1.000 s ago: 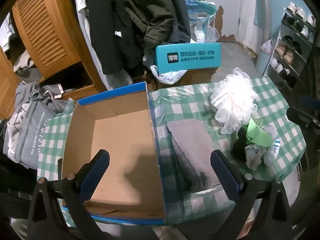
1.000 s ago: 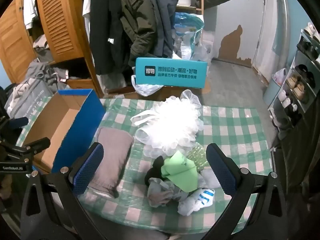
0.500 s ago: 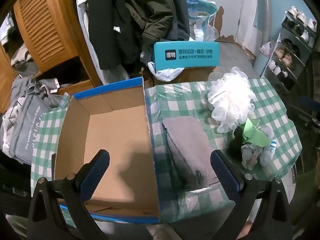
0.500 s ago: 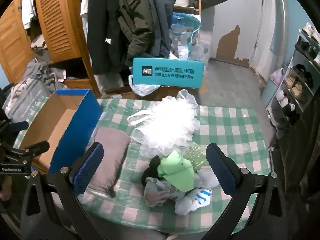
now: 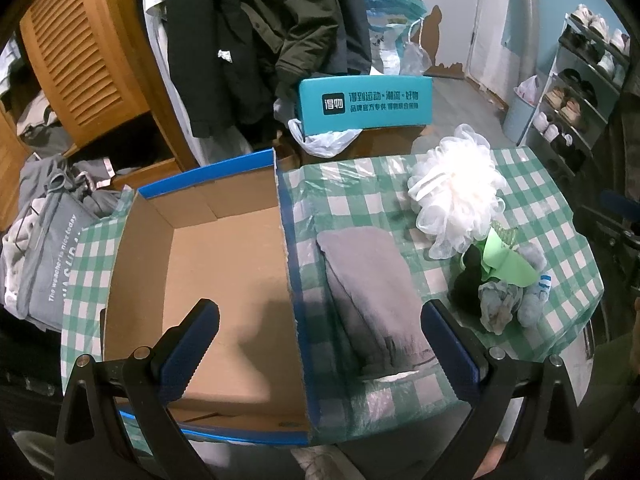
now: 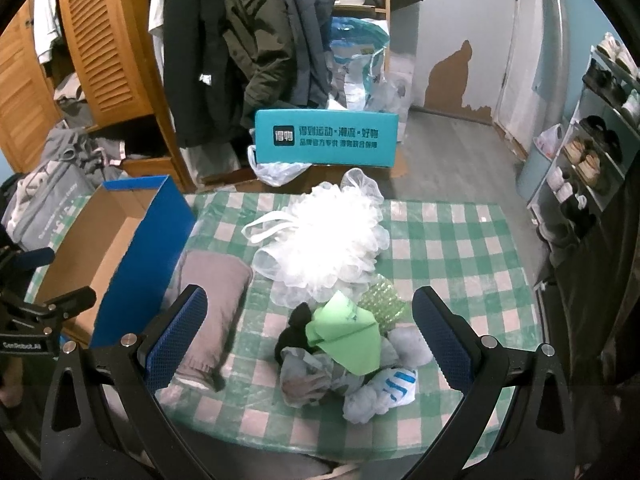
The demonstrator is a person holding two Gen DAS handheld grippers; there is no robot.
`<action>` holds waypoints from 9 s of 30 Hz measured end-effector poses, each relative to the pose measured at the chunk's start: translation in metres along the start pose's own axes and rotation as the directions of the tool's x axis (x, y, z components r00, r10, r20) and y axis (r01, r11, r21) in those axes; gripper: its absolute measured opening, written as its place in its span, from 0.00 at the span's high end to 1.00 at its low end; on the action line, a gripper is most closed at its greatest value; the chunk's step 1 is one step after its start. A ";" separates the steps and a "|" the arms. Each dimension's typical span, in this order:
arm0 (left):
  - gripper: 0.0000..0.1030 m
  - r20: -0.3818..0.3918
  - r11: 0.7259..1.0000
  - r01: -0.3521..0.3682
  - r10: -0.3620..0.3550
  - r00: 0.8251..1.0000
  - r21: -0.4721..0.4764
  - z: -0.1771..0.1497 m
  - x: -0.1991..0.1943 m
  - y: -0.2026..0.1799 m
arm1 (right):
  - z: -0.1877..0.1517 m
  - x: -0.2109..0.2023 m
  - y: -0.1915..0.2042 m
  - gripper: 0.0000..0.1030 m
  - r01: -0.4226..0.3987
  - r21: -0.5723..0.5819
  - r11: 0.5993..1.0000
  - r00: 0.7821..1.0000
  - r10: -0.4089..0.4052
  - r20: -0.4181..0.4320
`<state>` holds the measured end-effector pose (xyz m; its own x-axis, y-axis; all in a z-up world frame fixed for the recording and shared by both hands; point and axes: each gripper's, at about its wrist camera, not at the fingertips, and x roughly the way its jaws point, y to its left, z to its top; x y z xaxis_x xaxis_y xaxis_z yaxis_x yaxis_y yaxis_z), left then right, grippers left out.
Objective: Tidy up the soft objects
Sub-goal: 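Move both tools toward the pile of soft items on the table, then lower the right tool over the blue-striped white sock while the left tool lowers over the grey sock, then close the right gripper on the striped sock while the left gripper grasps the grey sock, then carry both socks into the cardboard box and open both grippers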
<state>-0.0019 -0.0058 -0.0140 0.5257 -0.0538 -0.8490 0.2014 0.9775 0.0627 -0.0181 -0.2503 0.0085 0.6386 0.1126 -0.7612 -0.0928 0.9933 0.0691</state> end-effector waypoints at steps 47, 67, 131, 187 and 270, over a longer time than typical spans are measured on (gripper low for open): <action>0.01 -0.010 1.000 0.001 -0.001 1.000 0.004 -0.002 0.003 -0.004 | -0.003 0.001 0.005 0.02 -0.014 -0.004 1.000 1.000 0.014 -0.002; 0.01 -0.027 1.000 0.004 -0.004 1.000 0.024 -0.002 0.006 -0.017 | -0.008 0.000 -0.009 0.02 0.003 0.015 1.000 1.000 -0.003 -0.010; 0.01 -0.390 0.998 -0.053 0.058 0.919 0.023 0.006 0.163 -0.089 | -0.089 0.108 -0.092 0.02 0.184 0.125 0.975 0.914 -0.122 -0.388; 0.85 -0.264 0.994 0.084 -0.063 0.963 0.069 0.000 0.112 -0.093 | -0.051 0.058 -0.072 0.44 0.080 0.041 0.996 0.965 -0.067 -0.253; 0.85 0.024 0.974 -0.062 0.069 0.997 -0.216 -0.005 0.003 0.117 | 0.058 0.065 0.201 0.44 -0.286 -0.247 0.926 0.953 0.249 -0.170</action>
<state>0.0193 0.1089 -0.0116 0.5580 0.0085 -0.8298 -0.0152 0.9999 0.0001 0.0489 -0.0419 0.0108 0.4556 0.3500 -0.8185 -0.4568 0.8811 0.1224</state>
